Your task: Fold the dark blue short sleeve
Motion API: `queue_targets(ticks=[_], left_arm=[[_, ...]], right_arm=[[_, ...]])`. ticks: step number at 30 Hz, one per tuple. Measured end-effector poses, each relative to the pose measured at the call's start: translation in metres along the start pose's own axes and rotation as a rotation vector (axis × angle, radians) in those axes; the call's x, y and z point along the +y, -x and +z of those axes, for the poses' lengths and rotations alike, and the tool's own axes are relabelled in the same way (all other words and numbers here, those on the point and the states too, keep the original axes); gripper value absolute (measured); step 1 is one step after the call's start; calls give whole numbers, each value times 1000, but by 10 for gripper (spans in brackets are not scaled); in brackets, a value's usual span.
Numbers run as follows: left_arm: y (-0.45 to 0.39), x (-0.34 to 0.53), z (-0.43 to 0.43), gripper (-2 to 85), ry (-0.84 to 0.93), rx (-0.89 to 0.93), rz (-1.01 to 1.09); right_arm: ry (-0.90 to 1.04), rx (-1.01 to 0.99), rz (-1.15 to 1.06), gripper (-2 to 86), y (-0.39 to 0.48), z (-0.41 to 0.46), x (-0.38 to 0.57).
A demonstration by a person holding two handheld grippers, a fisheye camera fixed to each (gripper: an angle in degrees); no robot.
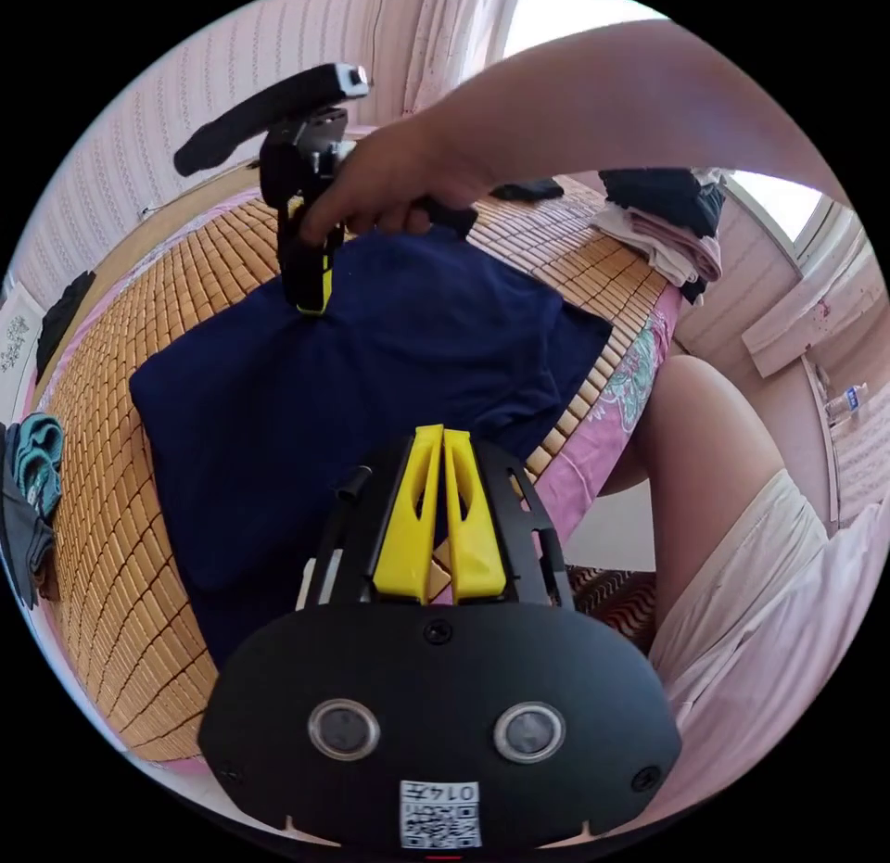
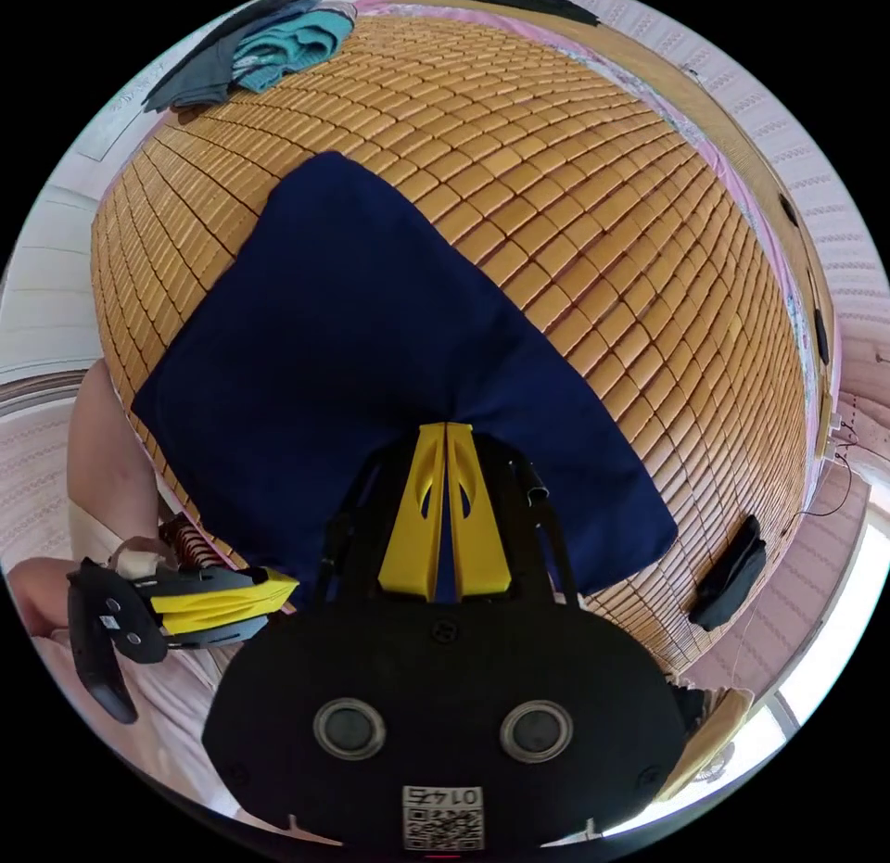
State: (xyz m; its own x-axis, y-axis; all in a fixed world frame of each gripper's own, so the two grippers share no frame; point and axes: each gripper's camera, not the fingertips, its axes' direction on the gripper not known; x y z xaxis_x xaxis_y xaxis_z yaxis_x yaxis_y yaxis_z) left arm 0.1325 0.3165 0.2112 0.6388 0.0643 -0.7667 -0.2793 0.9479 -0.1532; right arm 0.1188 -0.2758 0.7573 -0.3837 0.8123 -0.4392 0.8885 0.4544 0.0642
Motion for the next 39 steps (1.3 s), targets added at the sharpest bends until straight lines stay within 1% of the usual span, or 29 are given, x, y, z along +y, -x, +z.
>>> queue_targets(ticks=[1, 4, 7, 8, 9, 11, 14, 18, 21, 22, 24, 25, 27, 28, 29, 32, 34, 36, 39], left_arm=[[0, 6, 2, -10, -51, 9, -29], [-3, 13, 9, -10, -79, 19, -49], [-5, 14, 16, -10, -74, 40, -56], [-5, 15, 19, -10, -77, 49, -55], [-6, 16, 20, -10, -80, 53, -55], [-6, 19, 25, -10, -91, 72, -66], [-7, 21, 31, -10, -95, 96, -86], [-13, 23, 36, -10, -105, 92, -80], [-15, 26, 35, -9, -113, 97, -106], [-14, 28, 31, -9, -150, 110, -125], [-15, 30, 22, -7, -218, 118, -128], [-18, 30, 18, -5, -244, 113, -123], [-25, 29, 15, 1, -252, 116, -103], [-30, 28, 14, 19, -249, 130, -99], [-38, 27, 13, 38, -249, 150, -84], [-59, 31, 12, 90, -283, 137, -39], [-73, 31, 14, 105, -279, 129, -7], [-85, 29, 18, 114, -261, 127, 21], [-107, 20, 25, 126, -222, 128, 76]], right_arm=[[16, -3, -7, -9, -1, 0, -2], [83, -9, -74, -10, -9, -5, -12], [11, -27, -26, -10, -27, -18, -23], [27, -10, -9, -10, -32, -13, -29], [91, 4, -15, -10, -35, 1, -34], [93, 16, -15, -9, -39, 5, -36], [181, 21, -63, -9, -46, 6, -39], [124, -19, 40, -10, -68, 10, -26], [87, -58, 74, -10, -81, 9, -3], [61, -68, 85, -10, -84, 7, 6], [-119, -132, 164, -10, -100, -11, 58], [-158, -154, 186, -10, -104, -14, 74], [-243, -199, 260, -9, -119, -17, 149], [-249, -191, 280, -9, -121, -15, 170], [-243, -165, 328, -8, -126, -8, 211], [-193, -158, 475, -2, -135, 19, 308], [-202, -199, 542, 9, -135, 36, 357], [-246, -279, 619, 61, -135, 56, 407], [-279, -349, 680, 75, -140, 79, 443]])
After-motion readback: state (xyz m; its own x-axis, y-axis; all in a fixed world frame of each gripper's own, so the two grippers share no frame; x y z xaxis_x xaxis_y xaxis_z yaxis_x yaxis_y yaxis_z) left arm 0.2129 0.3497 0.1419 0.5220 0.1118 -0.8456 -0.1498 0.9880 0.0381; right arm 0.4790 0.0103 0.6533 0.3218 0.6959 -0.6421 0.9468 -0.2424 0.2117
